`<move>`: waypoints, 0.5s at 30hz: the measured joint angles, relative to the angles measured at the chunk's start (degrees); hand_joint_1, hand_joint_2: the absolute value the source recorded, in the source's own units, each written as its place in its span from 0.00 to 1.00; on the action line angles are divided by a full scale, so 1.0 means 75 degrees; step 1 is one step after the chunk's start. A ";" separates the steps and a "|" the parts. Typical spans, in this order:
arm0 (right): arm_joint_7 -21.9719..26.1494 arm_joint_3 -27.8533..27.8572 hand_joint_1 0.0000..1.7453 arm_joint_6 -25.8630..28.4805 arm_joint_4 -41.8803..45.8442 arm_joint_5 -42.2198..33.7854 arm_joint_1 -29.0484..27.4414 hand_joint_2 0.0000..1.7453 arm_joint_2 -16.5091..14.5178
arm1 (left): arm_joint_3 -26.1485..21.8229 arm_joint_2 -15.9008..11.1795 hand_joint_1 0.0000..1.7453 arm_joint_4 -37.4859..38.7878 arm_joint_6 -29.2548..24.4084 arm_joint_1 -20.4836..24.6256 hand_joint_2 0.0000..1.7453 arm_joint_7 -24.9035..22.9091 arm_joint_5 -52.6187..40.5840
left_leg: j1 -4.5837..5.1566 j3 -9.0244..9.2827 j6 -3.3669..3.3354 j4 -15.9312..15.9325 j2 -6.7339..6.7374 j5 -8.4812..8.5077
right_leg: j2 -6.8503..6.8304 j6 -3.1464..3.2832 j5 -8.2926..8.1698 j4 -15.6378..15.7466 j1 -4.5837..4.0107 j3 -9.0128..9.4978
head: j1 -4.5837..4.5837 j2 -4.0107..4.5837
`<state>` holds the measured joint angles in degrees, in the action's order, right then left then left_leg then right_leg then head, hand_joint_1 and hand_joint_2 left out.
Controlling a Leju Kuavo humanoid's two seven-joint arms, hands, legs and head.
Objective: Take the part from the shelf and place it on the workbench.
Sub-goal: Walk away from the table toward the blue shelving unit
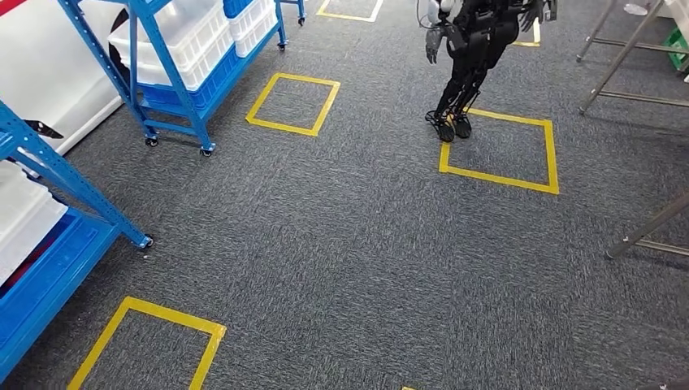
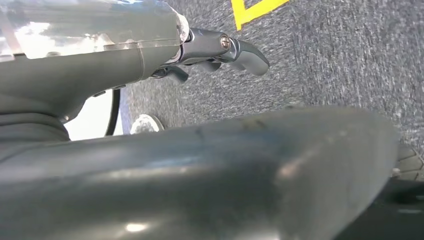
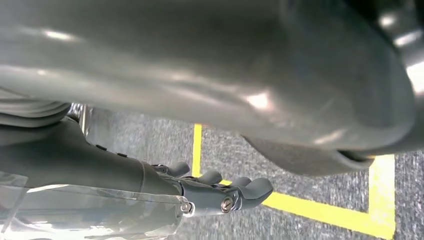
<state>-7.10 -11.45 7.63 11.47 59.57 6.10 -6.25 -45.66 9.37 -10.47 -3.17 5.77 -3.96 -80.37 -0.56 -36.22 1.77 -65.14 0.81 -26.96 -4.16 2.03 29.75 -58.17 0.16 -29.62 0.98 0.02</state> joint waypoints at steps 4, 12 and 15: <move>0.0000 0.0000 0.00 0.0002 0.0002 0.0031 0.0015 0.00 0.0002 | 0.0000 -0.0027 0.00 0.0000 -0.0031 0.0012 0.00 0.0000 0.0031 | 0.0086 0.0498 -0.0277 0.1002 0.0207 0.0177 | -0.0020 -0.0201 0.0213 -0.0166 -0.0026 0.0024 | -0.0003 0.0000; 0.0020 0.0026 0.00 -0.0008 0.0001 0.0044 0.0032 0.00 0.0007 | -0.0003 -0.0032 0.00 0.0000 -0.0070 0.0066 0.00 -0.0020 0.0007 | 0.0064 0.0535 -0.0369 0.1034 -0.0584 0.0211 | 0.0647 -0.0324 0.0290 -0.1298 0.0082 -0.0632 | -0.0005 0.0000; 0.0025 0.0091 0.00 -0.0018 -0.0009 0.0038 0.0021 0.00 0.0007 | -0.0003 -0.0031 0.00 0.0000 -0.0109 0.0093 0.00 -0.0020 -0.0034 | 0.0070 0.0425 -0.0250 0.0937 -0.0849 0.0207 | 0.1082 -0.0285 -0.0111 -0.0245 0.0133 -0.0247 | -0.0004 0.0000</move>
<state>-6.92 -10.77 7.50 11.41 59.86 6.25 -6.20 -45.68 9.14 -10.47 -3.99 6.47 -4.11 -80.62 -0.03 -33.03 -0.10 -58.11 -5.55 -25.41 3.95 -0.11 28.92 -60.01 1.15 -31.48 0.95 0.02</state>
